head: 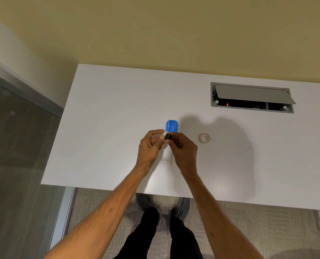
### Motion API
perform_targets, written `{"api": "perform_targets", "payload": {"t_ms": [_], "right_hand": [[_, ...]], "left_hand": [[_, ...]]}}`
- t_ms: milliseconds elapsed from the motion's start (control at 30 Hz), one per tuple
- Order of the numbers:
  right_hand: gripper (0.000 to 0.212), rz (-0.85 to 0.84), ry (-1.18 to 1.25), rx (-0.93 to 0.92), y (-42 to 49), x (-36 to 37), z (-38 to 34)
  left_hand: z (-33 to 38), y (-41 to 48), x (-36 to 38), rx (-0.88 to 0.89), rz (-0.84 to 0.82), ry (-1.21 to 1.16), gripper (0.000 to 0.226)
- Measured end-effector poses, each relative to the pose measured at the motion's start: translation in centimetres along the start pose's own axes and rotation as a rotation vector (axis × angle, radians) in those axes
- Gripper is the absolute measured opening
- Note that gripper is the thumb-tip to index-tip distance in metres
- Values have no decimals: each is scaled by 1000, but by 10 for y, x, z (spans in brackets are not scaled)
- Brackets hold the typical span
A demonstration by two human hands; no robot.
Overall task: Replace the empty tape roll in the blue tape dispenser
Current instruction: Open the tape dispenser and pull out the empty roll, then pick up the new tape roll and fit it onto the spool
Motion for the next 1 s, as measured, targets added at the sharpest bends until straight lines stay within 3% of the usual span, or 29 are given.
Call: {"api": "perform_targets", "payload": {"t_ms": [167, 500, 800, 1000], "right_hand": [[24, -31, 24, 16, 3, 2, 4], [23, -9, 36, 101, 9, 1, 13], [20, -40, -4, 134, 17, 4, 27], [21, -53, -44, 135, 23, 9, 34]], "left_hand": [[2, 7, -7, 27, -25, 103, 34], [-4, 27, -27, 335, 210, 630, 37], [-7, 63, -46, 339, 262, 911, 38], [-2, 81, -49, 325, 311, 941, 36]]}}
Point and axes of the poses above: each hand's wrist, its own y-axis towards the middle knuckle, its own x-axis out of the palm, z = x × y, the point moved 3 cm from there along y, towards the middle knuckle, and after that the axes turned 11 degrees about -x, right-handed, at the moved point
